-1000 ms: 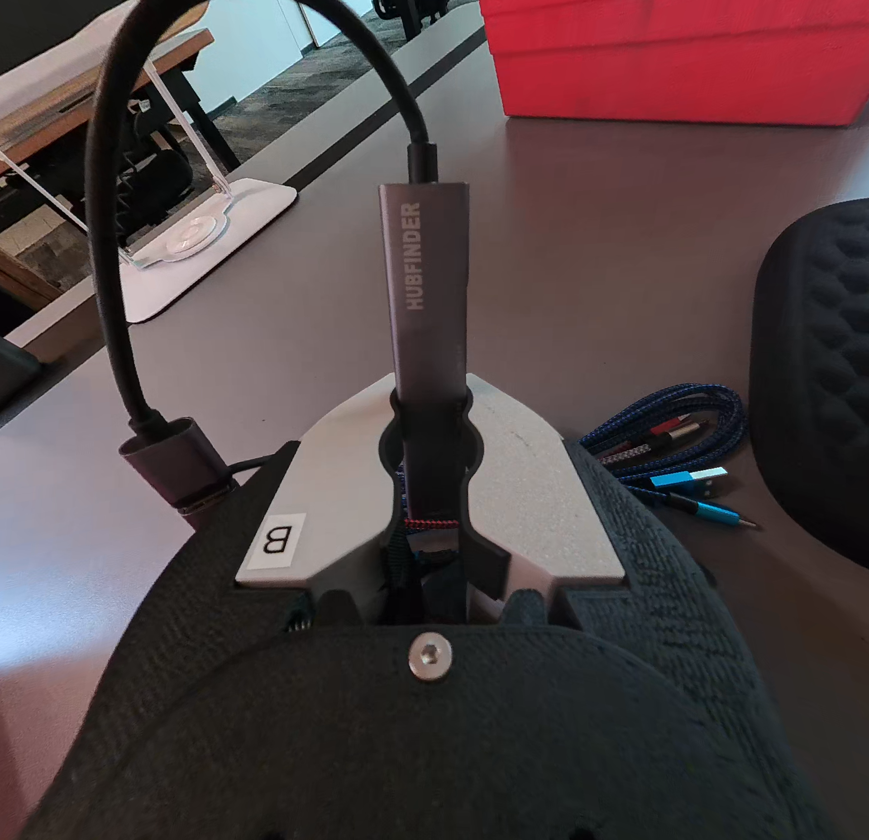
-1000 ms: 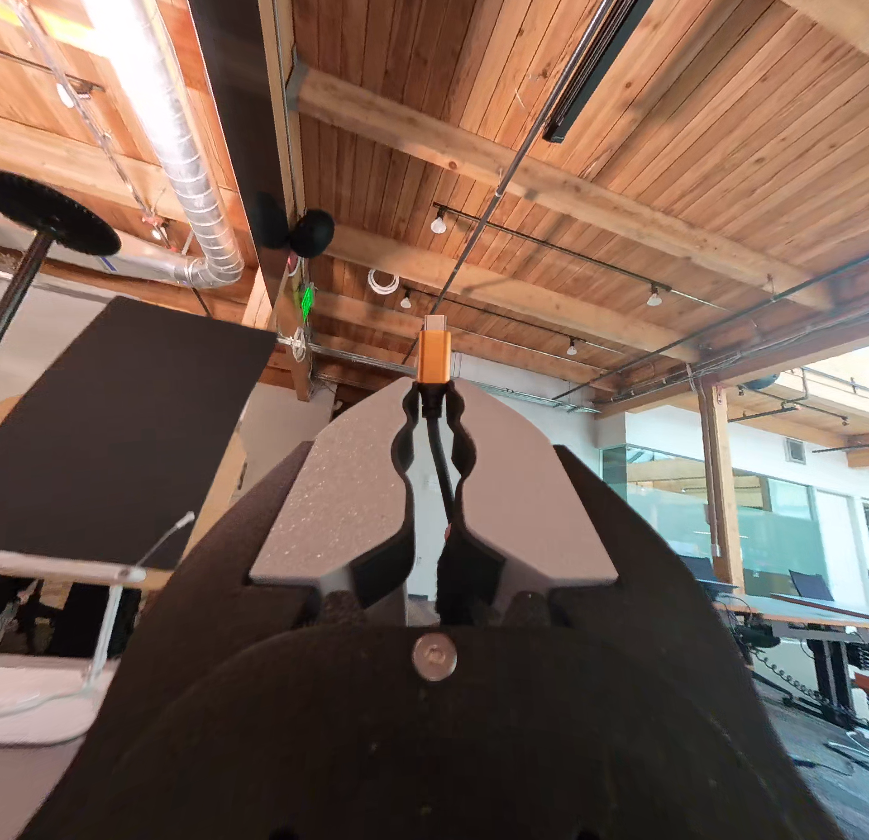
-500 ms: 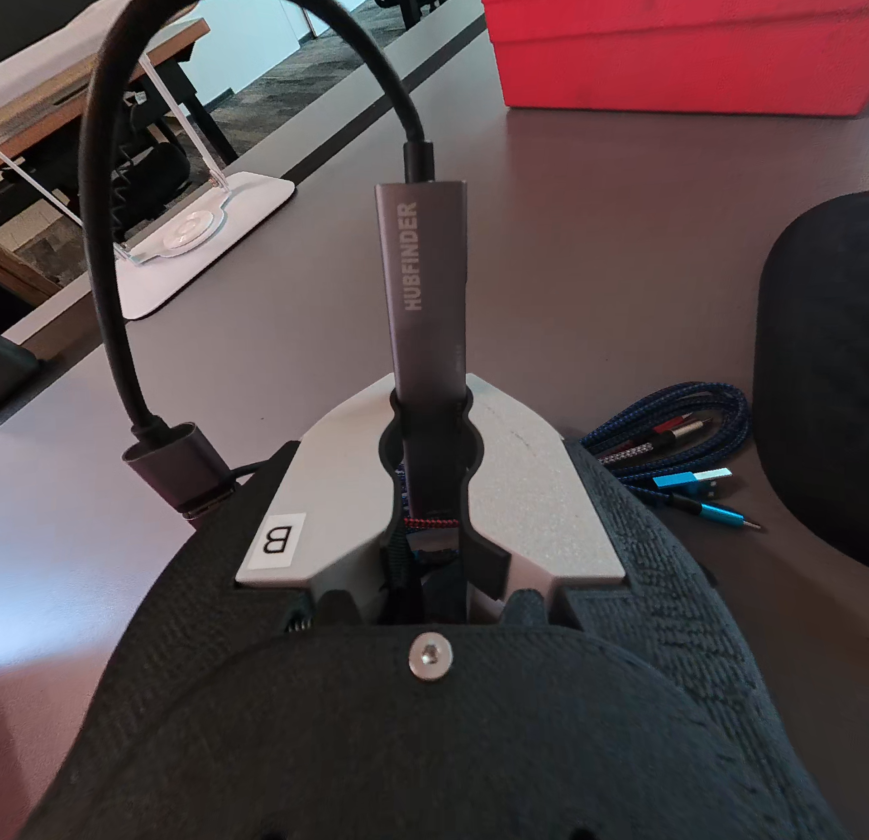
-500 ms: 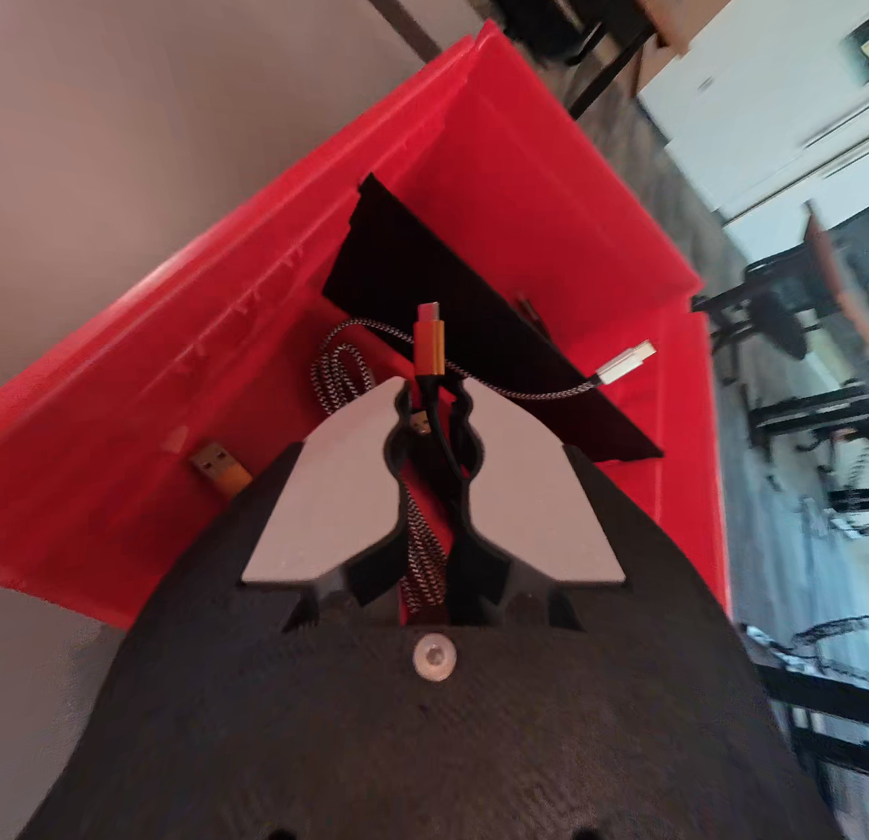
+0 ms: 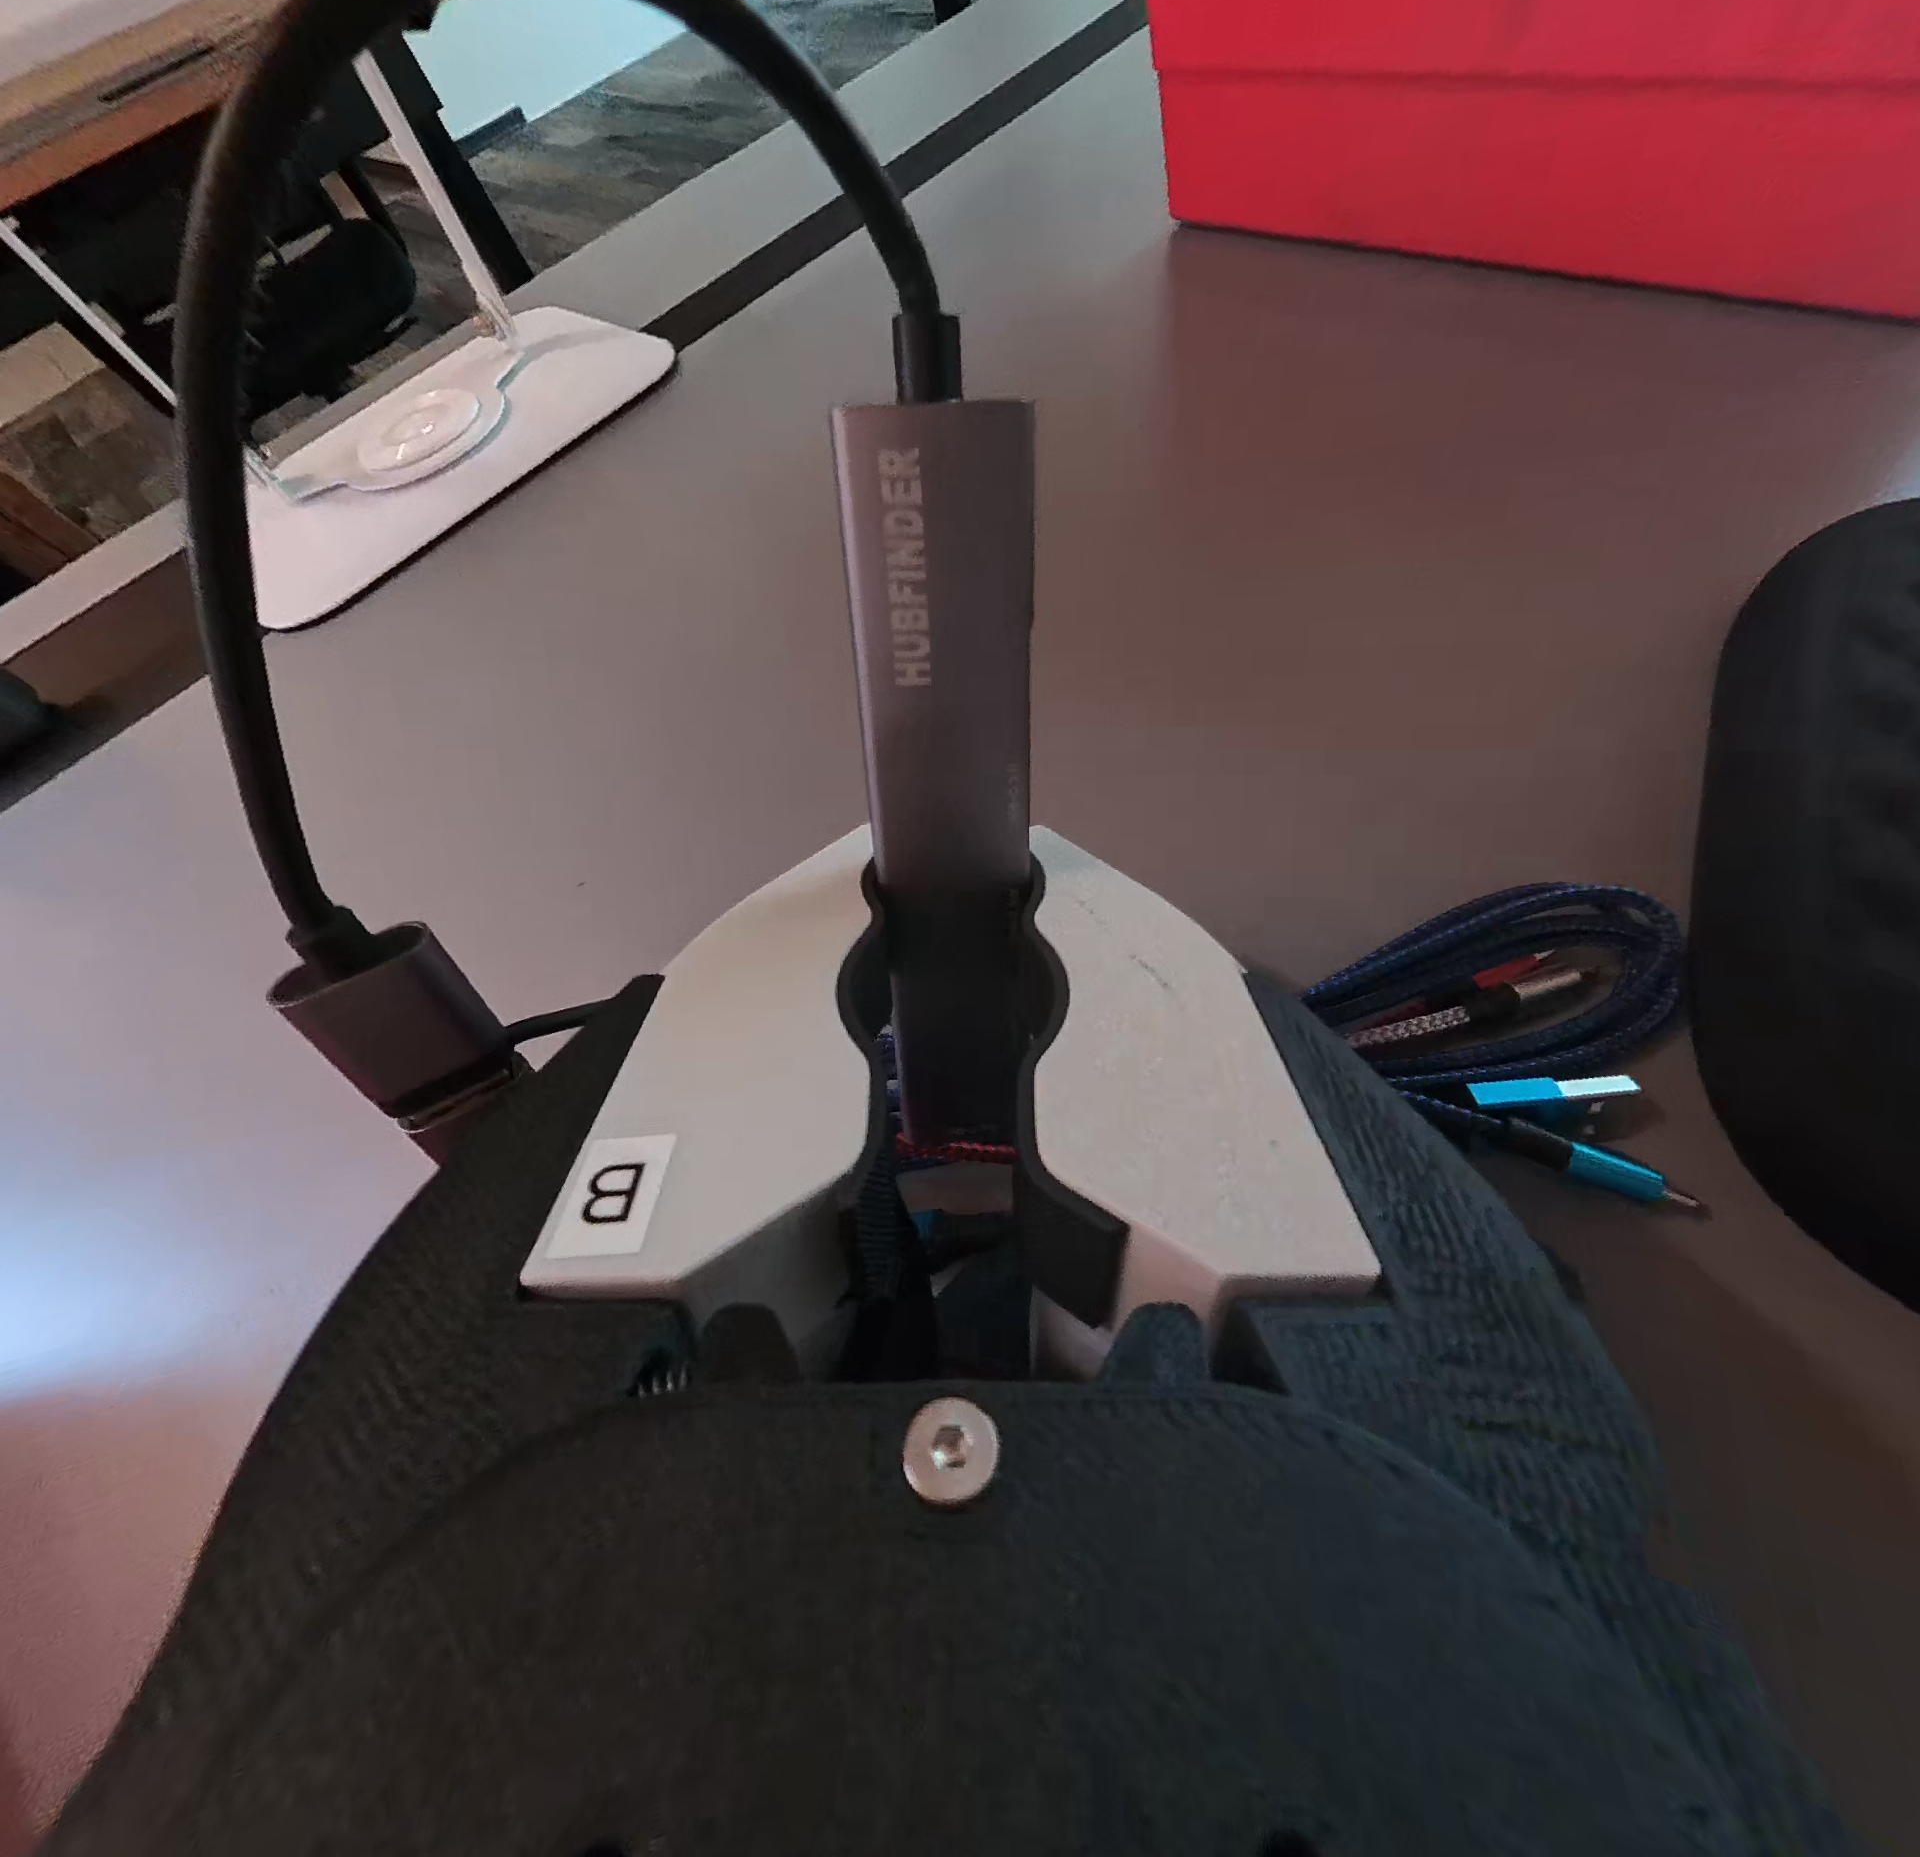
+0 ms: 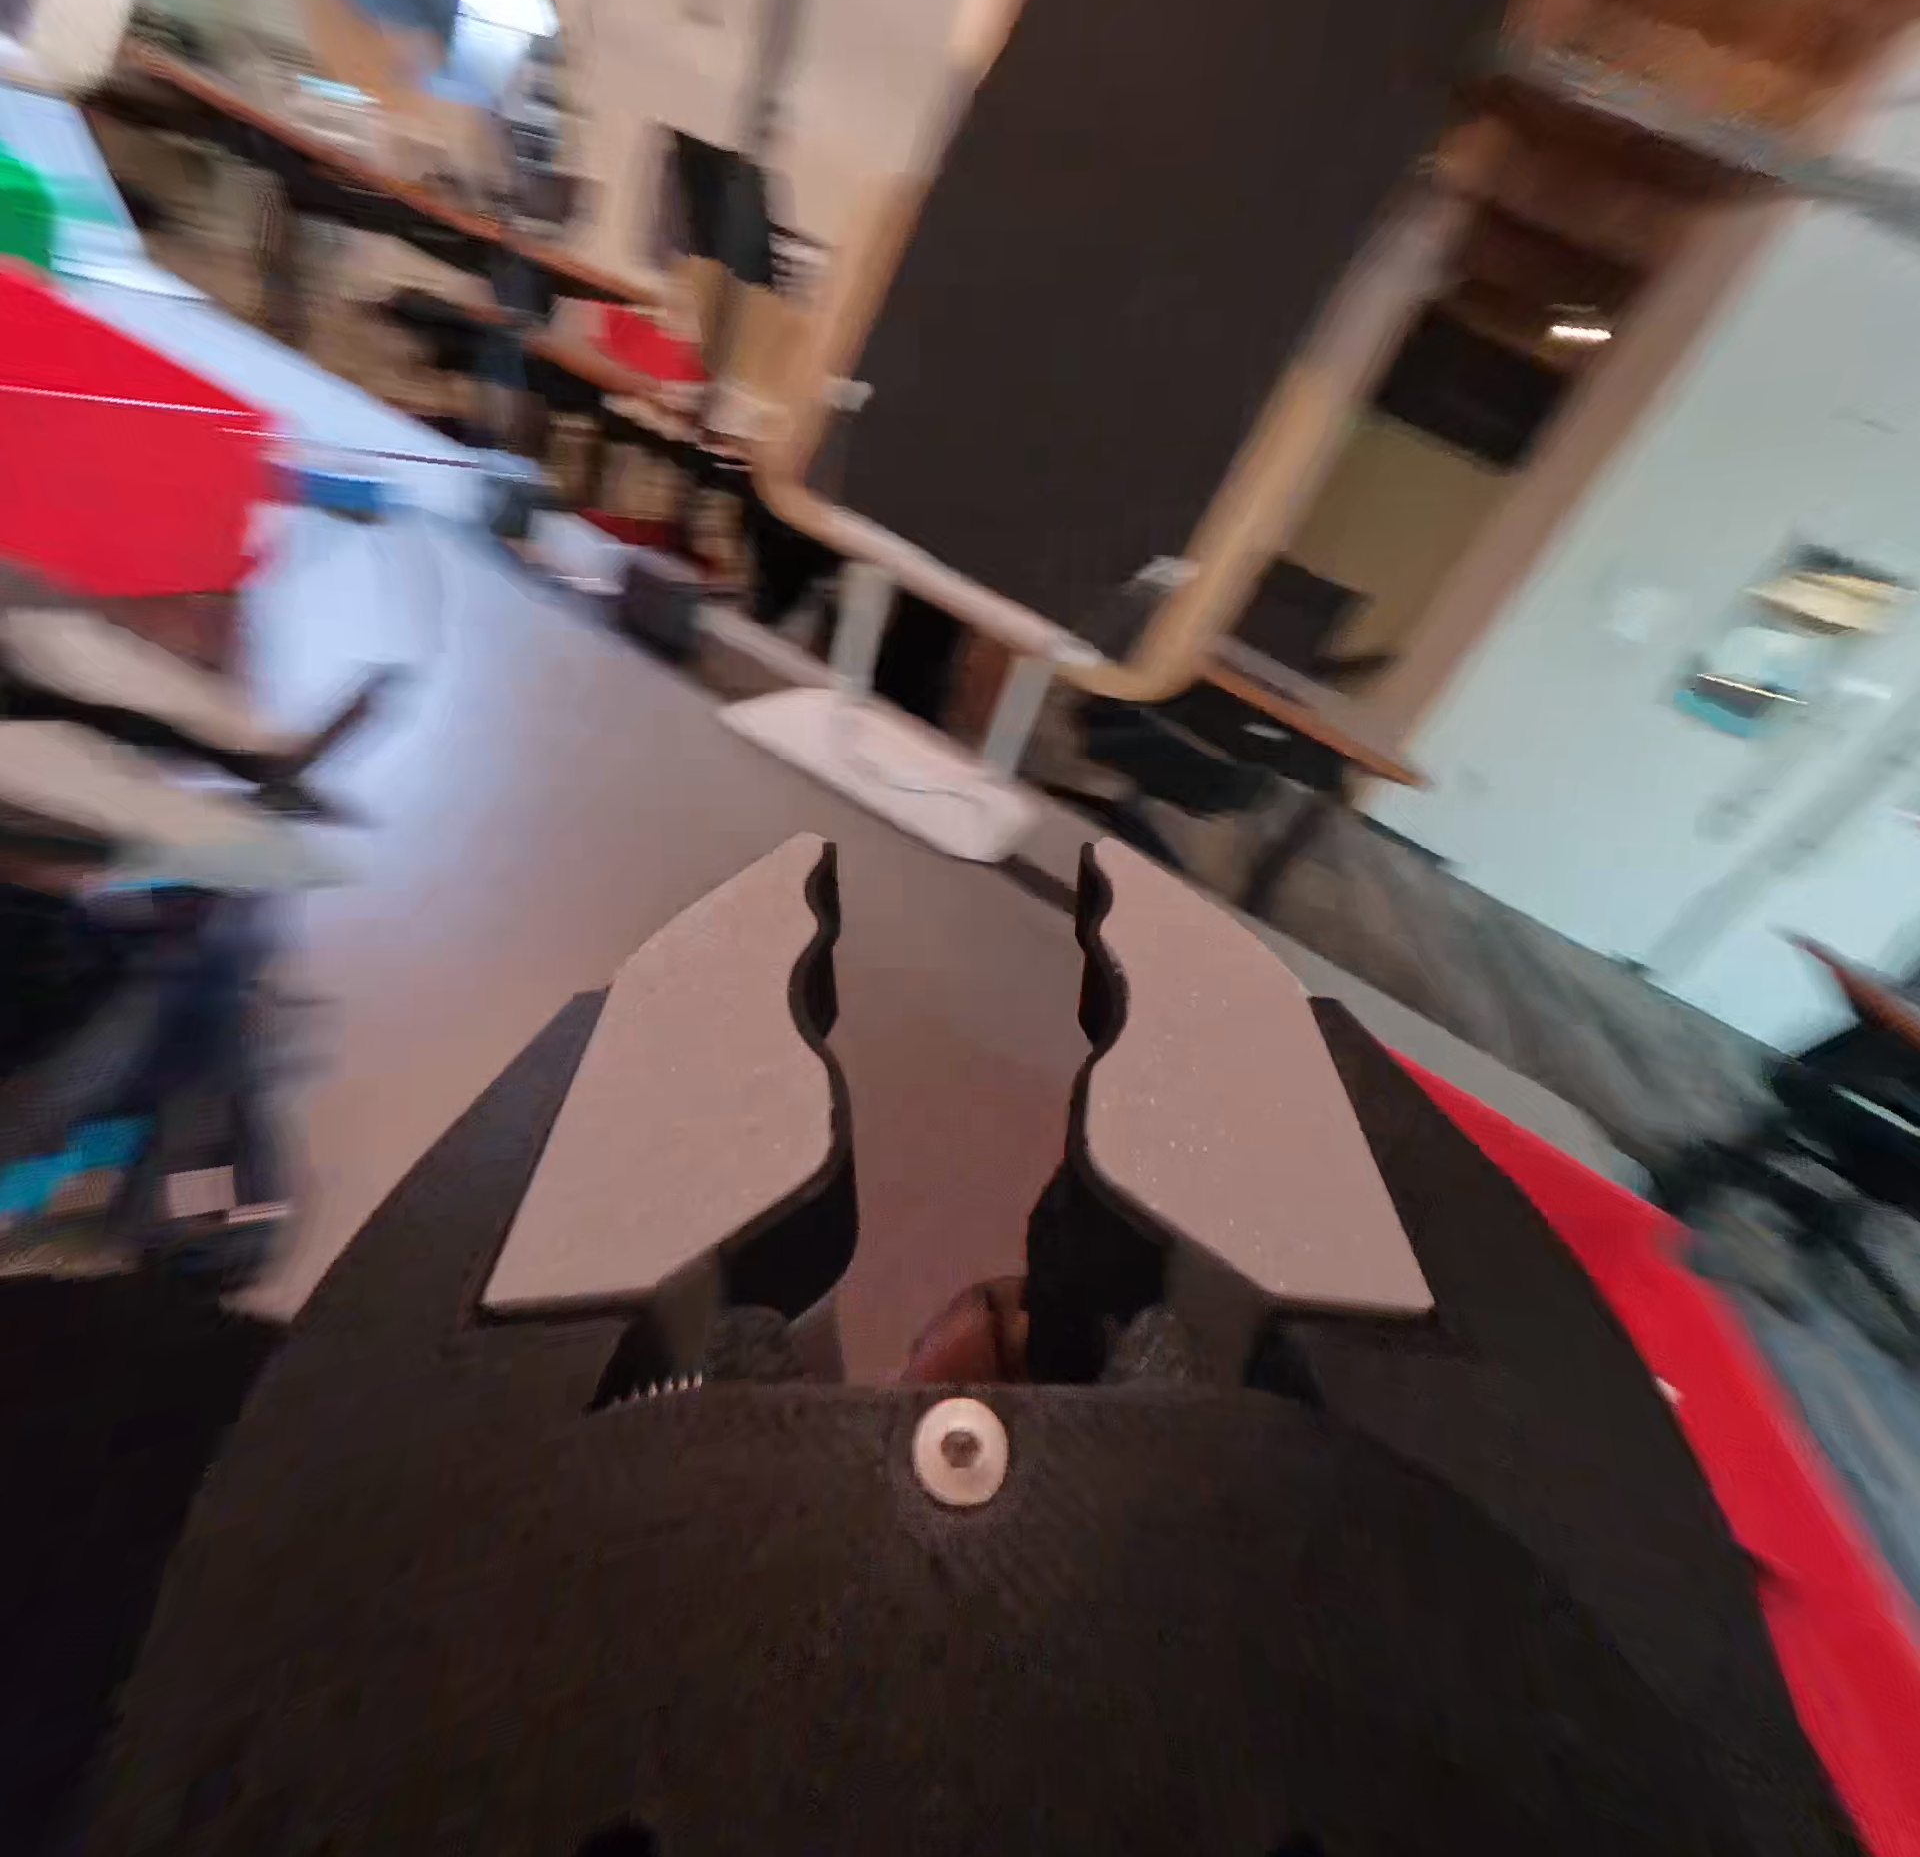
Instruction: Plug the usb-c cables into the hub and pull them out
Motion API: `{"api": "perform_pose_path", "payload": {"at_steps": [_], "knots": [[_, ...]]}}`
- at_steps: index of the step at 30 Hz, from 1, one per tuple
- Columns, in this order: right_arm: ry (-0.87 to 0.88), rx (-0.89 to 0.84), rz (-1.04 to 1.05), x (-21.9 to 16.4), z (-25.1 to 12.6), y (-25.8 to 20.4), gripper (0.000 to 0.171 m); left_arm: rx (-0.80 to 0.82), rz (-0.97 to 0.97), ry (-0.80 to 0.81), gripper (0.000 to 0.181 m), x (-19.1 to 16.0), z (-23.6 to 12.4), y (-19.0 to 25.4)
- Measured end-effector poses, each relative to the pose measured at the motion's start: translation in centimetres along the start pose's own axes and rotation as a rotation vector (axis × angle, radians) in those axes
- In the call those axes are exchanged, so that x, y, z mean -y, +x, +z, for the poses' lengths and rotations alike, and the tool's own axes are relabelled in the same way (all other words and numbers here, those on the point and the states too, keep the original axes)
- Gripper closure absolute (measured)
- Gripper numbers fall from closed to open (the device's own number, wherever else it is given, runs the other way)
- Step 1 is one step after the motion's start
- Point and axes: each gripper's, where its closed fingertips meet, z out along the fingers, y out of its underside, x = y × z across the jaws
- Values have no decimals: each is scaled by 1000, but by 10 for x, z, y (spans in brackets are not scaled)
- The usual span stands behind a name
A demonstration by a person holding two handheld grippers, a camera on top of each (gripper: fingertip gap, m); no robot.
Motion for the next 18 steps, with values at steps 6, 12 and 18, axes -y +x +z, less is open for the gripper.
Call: {"api": "perform_pose_path", "payload": {"at_steps": [6, 12, 18], "knots": [[-284, 402, -261, -57, 53, -198, 136, -12, -79, -19, 161, -3, 1, -5], [-357, 221, -546, -75, 88, -212, 166, -101, -195, 33, 161, 3, -5, -6], [-320, 252, -199, -67, 82, -194, 170, -192, -293, 321, 137, 32, -36, -13]]}}
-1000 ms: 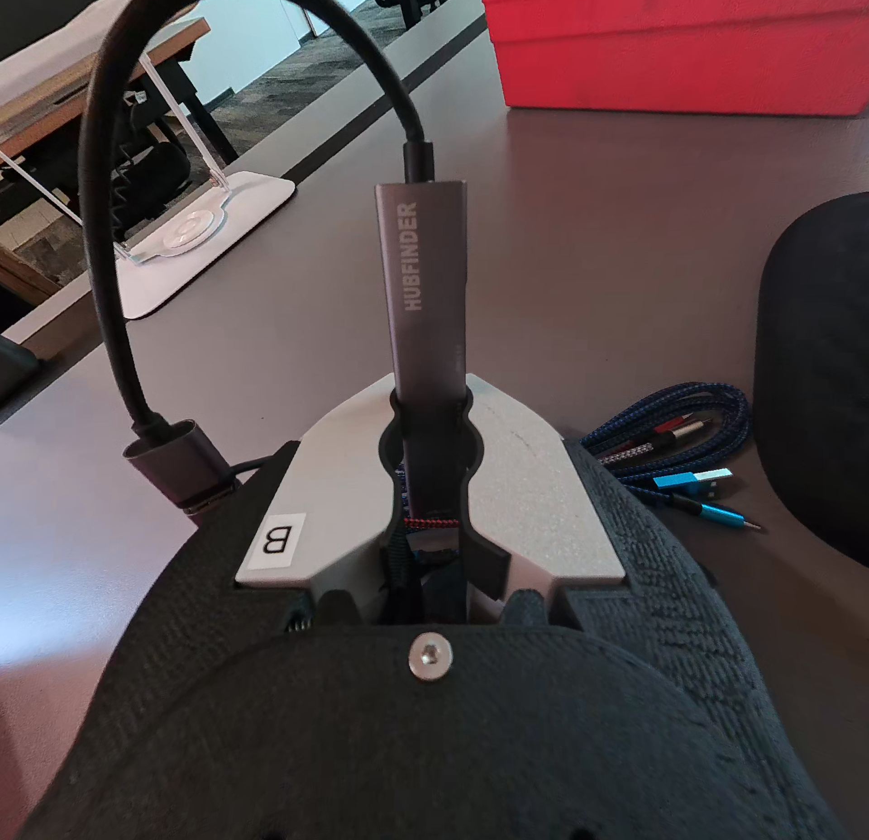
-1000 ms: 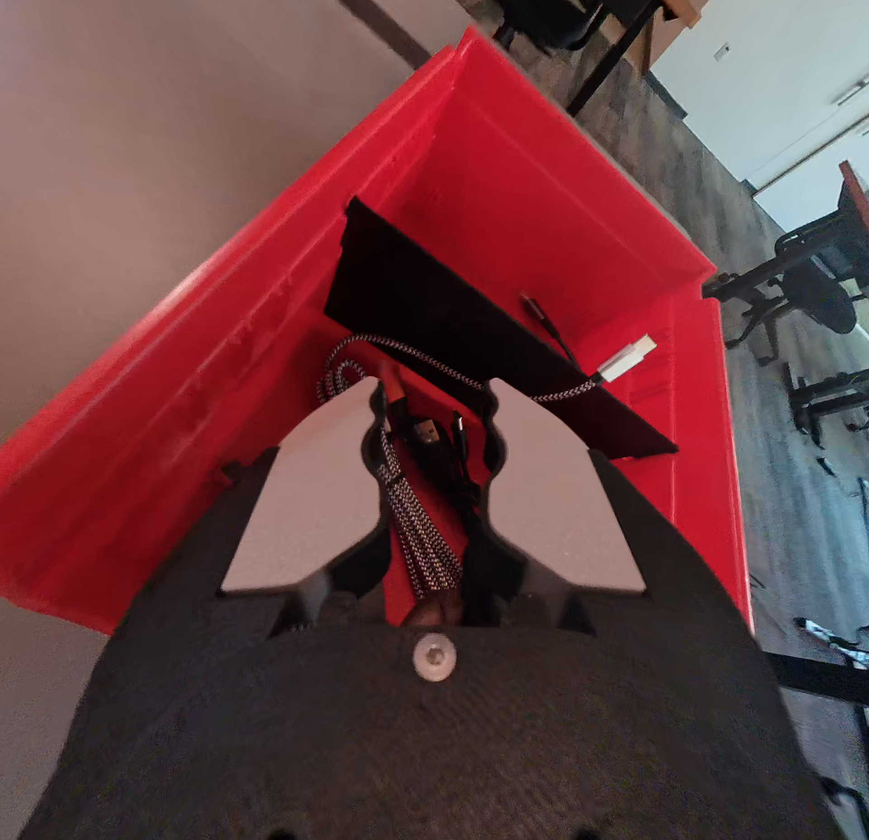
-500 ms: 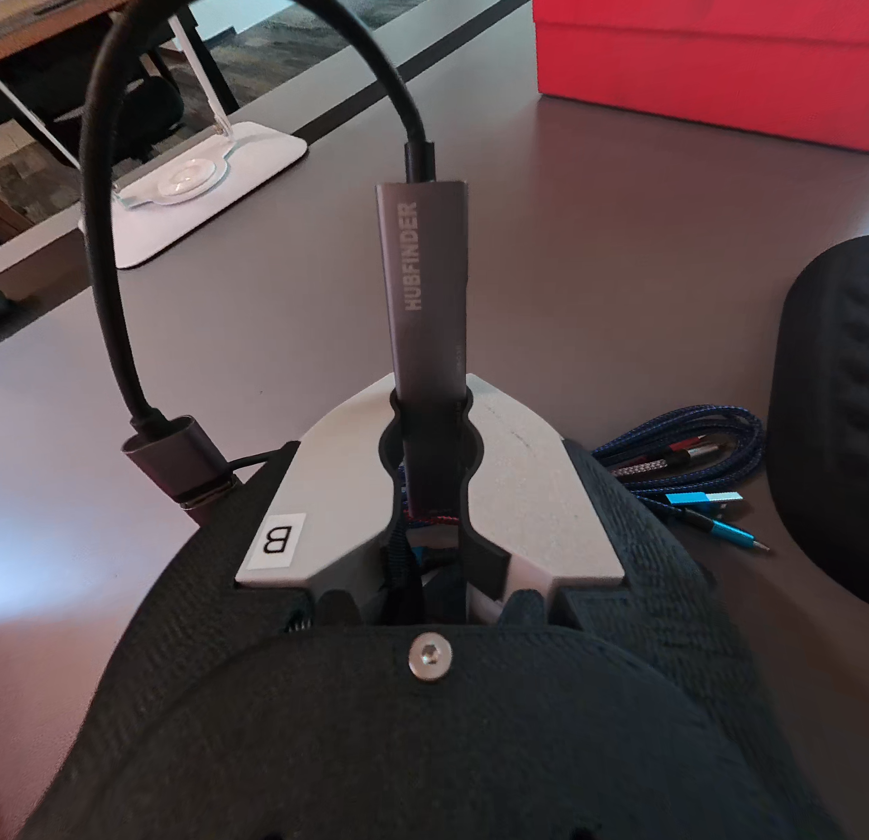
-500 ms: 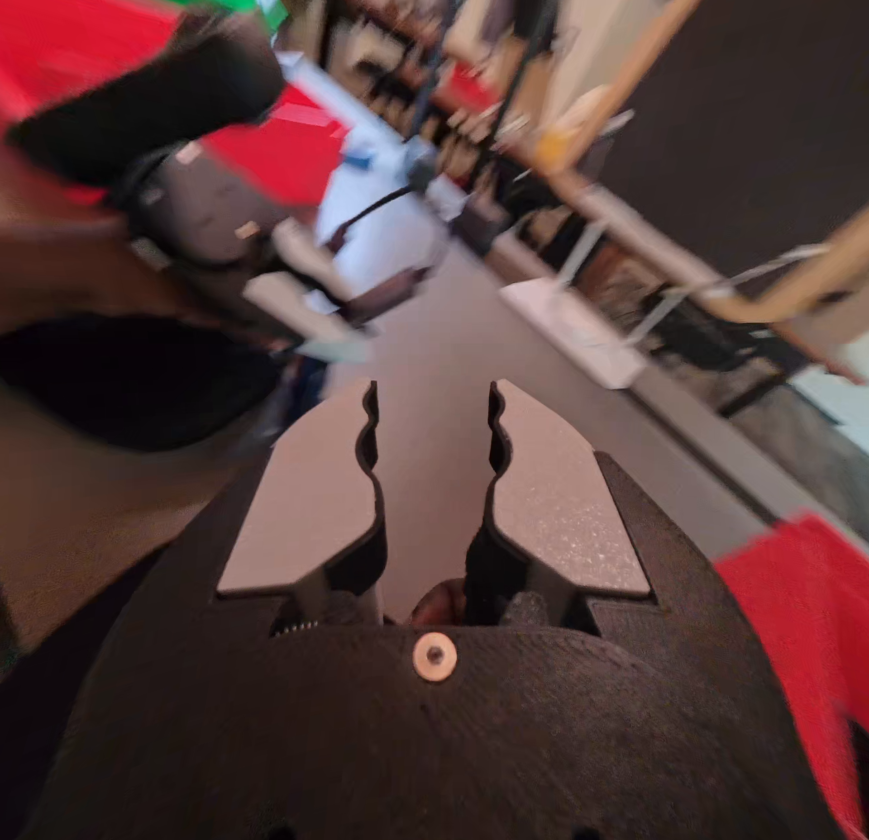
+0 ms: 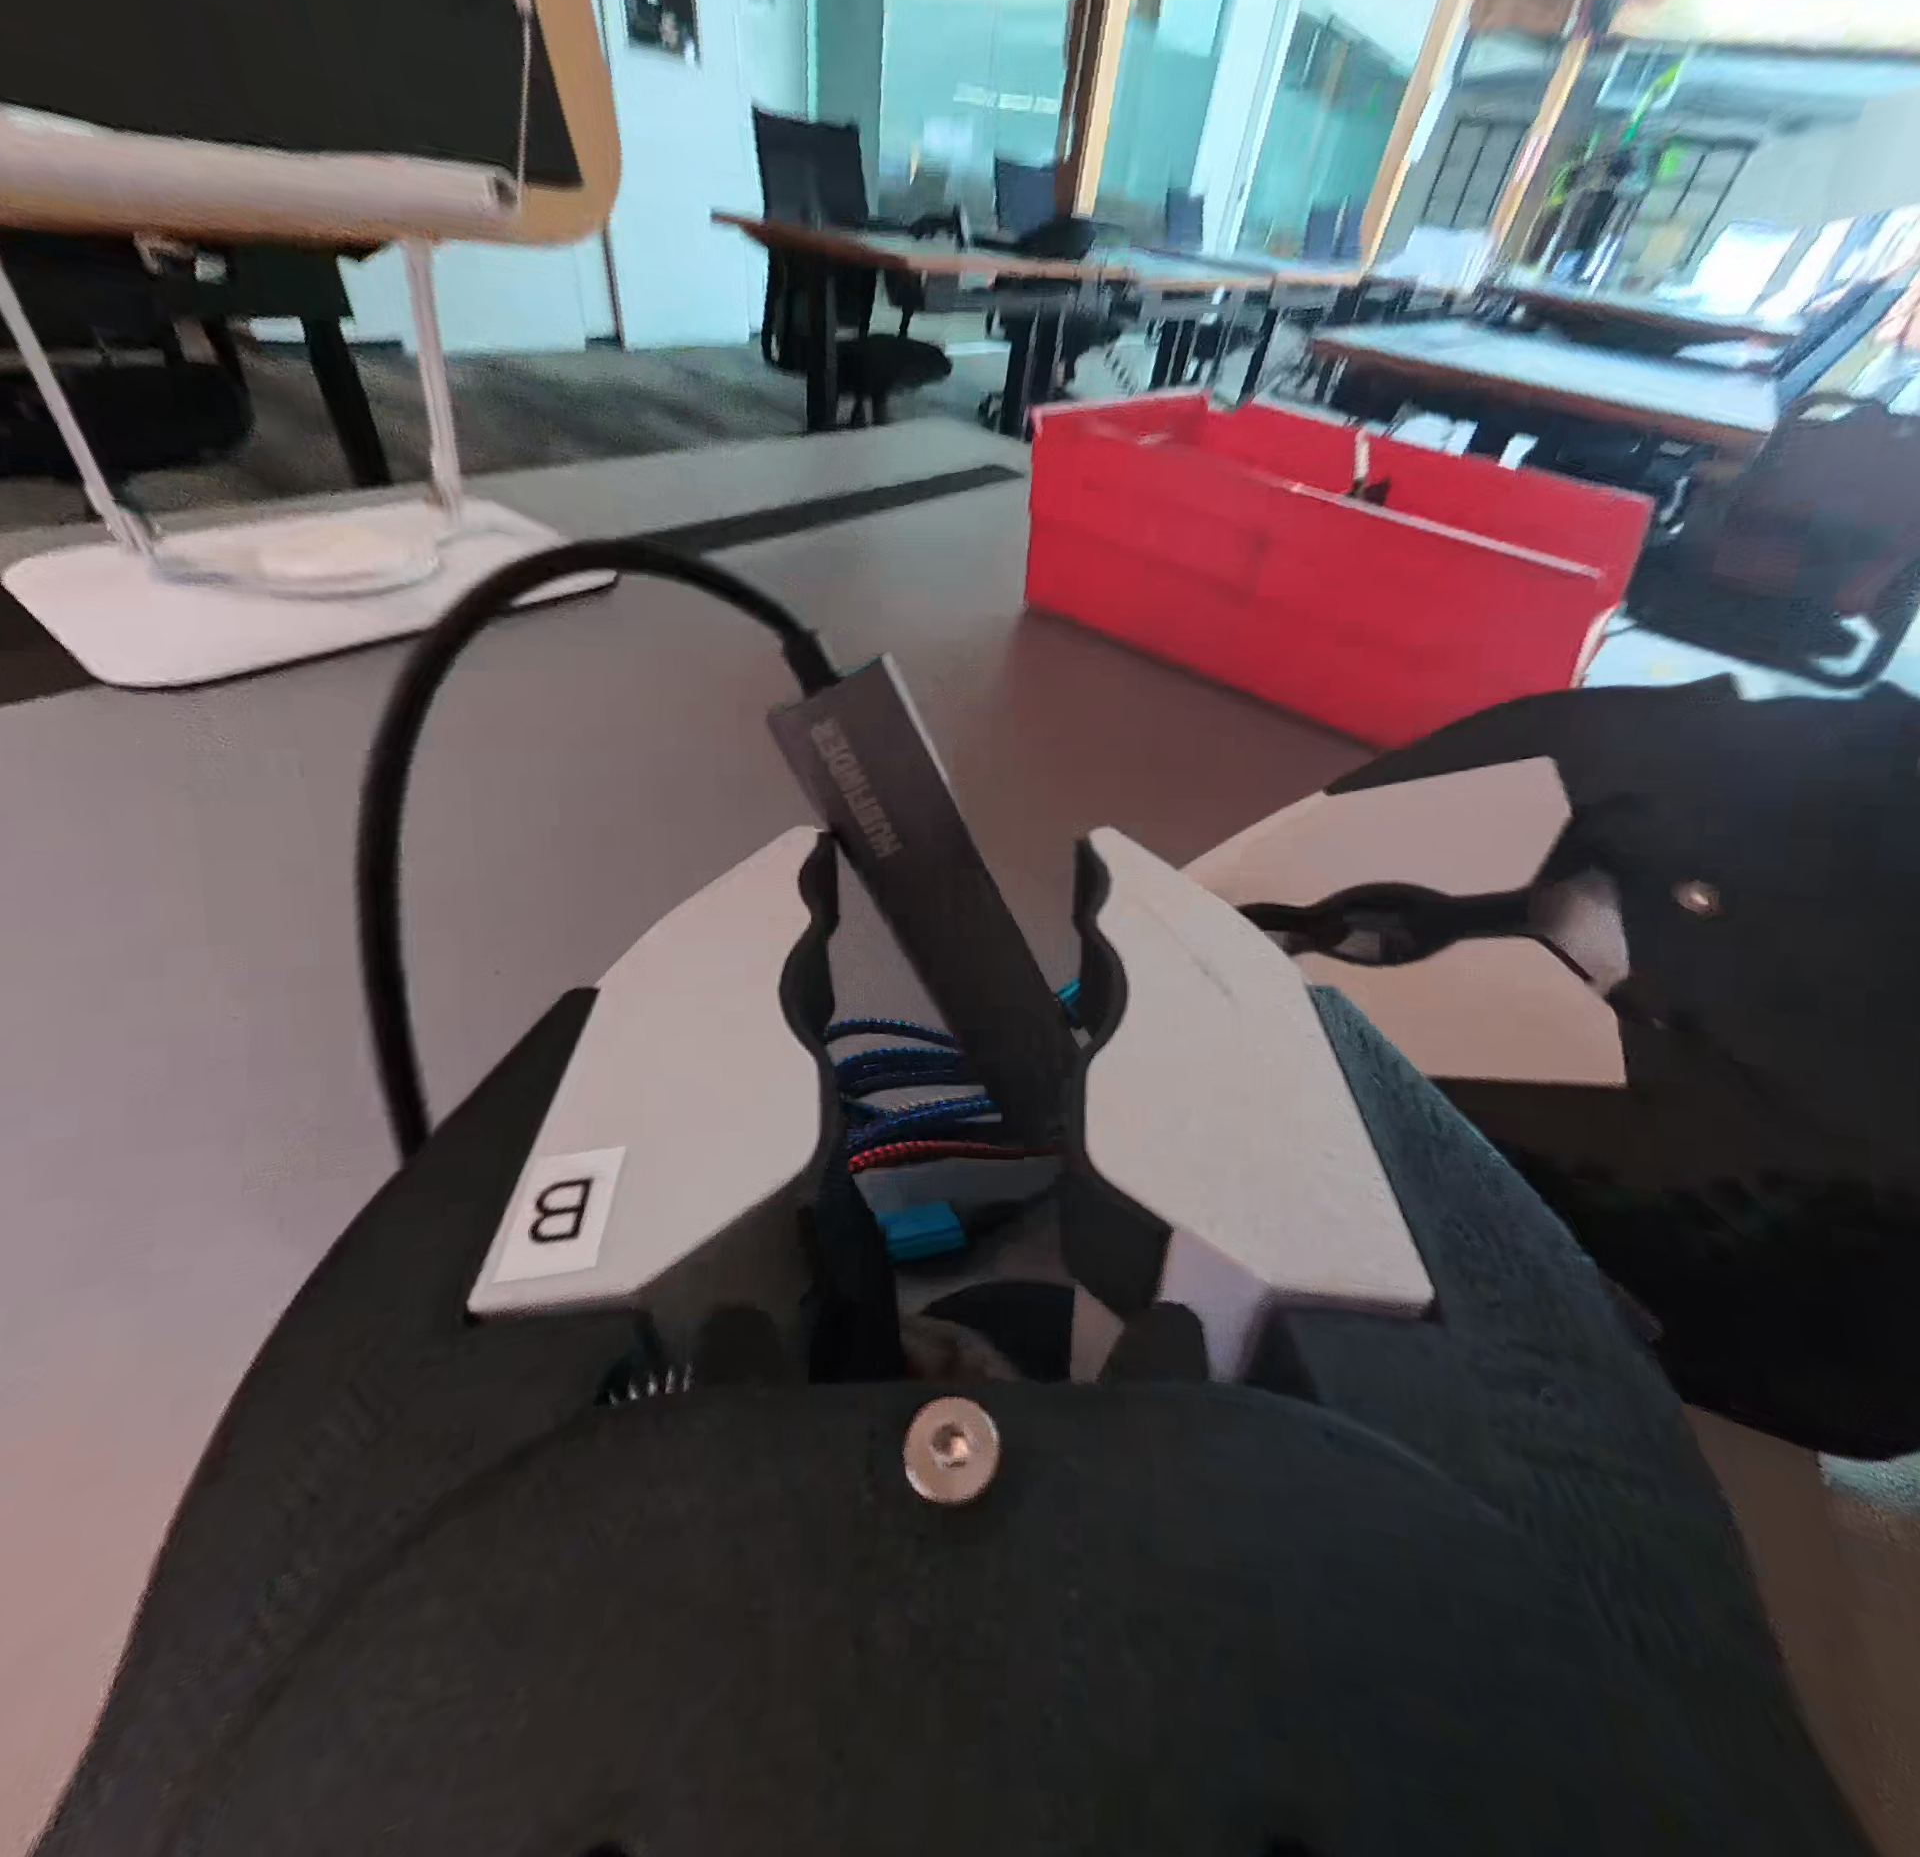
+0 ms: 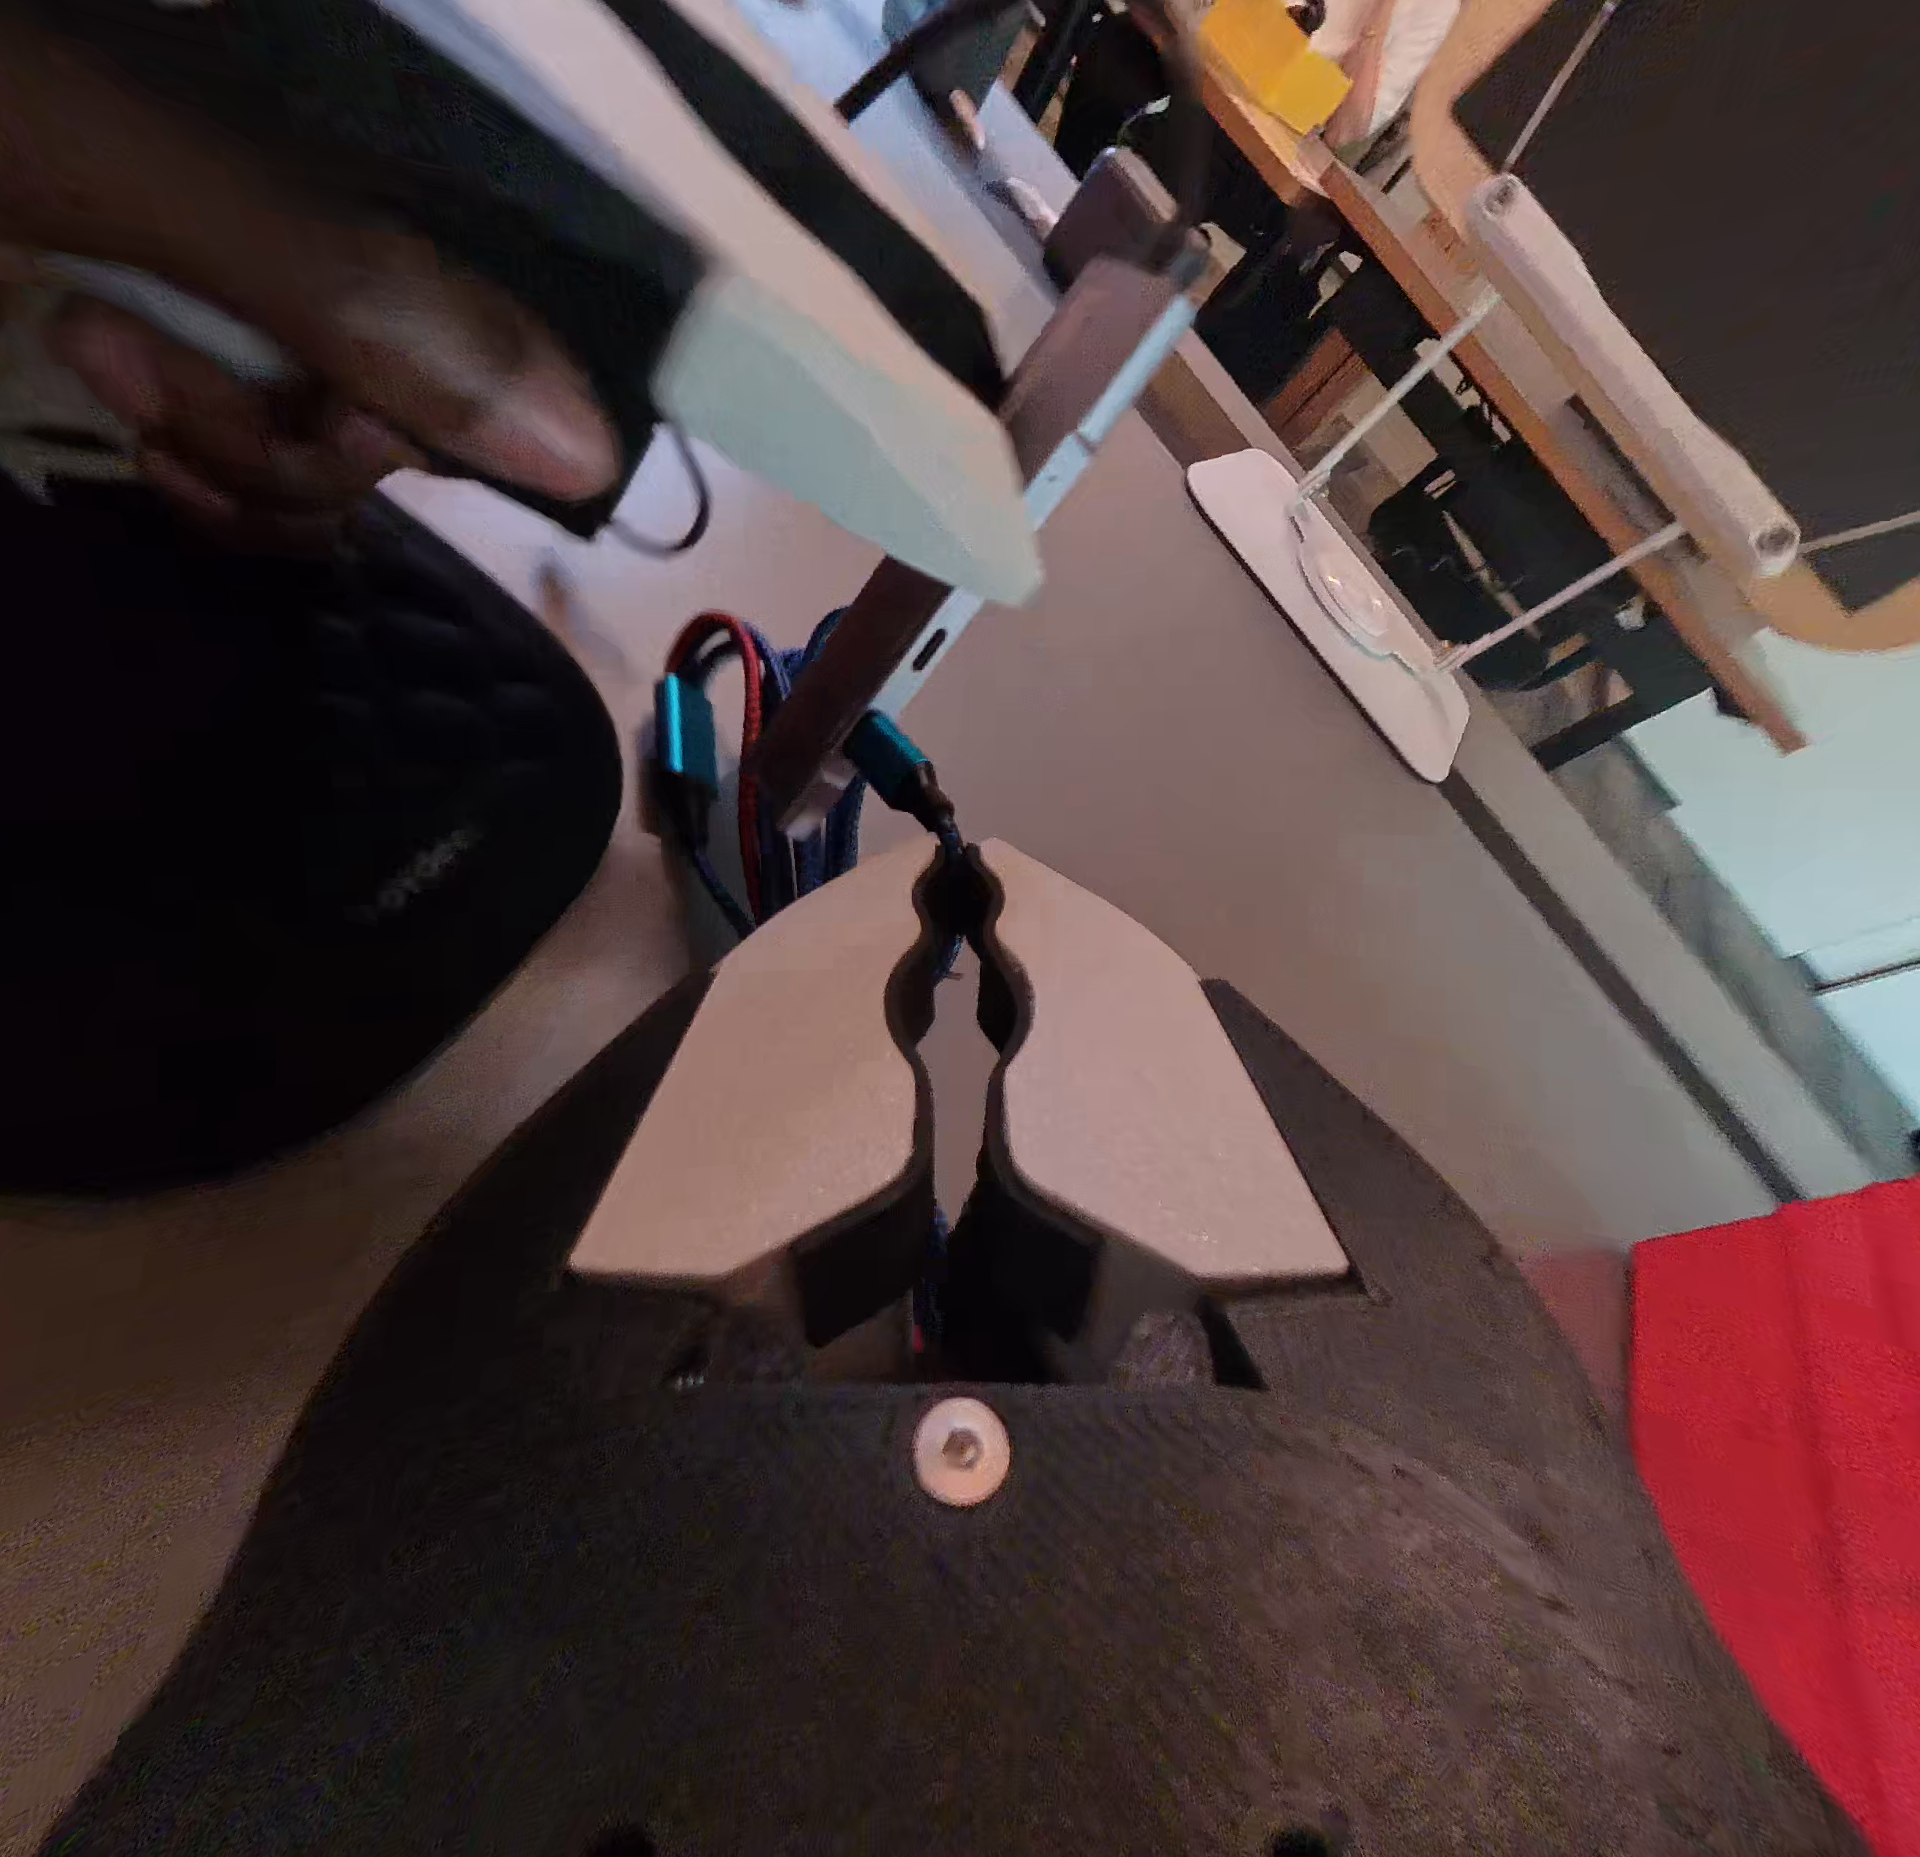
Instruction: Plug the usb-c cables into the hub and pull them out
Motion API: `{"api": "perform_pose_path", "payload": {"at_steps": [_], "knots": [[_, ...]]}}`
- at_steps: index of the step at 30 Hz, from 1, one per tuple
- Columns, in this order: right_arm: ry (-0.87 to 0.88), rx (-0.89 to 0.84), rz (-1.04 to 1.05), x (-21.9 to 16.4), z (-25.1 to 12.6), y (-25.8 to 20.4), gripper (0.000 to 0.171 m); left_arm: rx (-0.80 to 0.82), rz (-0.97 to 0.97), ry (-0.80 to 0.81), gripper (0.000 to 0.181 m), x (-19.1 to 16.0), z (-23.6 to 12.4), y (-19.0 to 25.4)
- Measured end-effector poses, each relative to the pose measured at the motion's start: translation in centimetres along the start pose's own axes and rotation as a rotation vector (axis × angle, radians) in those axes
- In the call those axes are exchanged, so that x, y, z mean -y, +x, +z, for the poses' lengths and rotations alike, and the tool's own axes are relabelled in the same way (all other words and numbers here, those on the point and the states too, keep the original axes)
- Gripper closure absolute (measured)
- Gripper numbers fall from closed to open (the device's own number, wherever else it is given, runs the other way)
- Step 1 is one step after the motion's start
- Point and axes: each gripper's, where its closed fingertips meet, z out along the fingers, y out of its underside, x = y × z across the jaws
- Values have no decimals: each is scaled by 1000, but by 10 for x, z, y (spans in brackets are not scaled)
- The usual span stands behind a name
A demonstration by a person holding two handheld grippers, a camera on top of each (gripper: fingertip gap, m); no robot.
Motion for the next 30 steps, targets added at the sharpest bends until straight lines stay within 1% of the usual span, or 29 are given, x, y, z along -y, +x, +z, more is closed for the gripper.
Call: {"api": "perform_pose_path", "payload": {"at_steps": [2, 5, 9, 14, 17, 20, 24, 26, 28, 30], "knots": [[29, 15, 90, 2, -3, 6, 170, -34, 41, 2, 131, 0, -1, 7], [52, 10, 179, 2, -5, 15, 171, -42, 159, -92, 126, -14, 7, 18], [101, -25, 253, 6, -10, 24, 171, 6, 226, -199, 127, -28, 15, 17], [173, -40, 258, 17, -15, 24, 170, 62, 274, -260, 134, -36, 20, 14], [237, -47, 213, 26, -19, 21, 171, 11, 223, -237, 139, -33, 18, 17], [318, -53, 187, 35, -27, 21, 171, -100, 107, -167, 140, -23, 12, 24], [409, -30, 102, 47, -36, 11, 170, -246, -36, -82, 149, -10, 4, 36], [415, -41, 30, 49, -37, 7, 170, -245, -18, -67, 156, -8, 3, 37], [416, -45, -12, 49, -38, 4, 170, -203, 33, -58, 156, -8, 3, 36], [419, -31, -9, 48, -38, 3, 170, -179, 71, -61, 156, -9, 4, 36]]}}
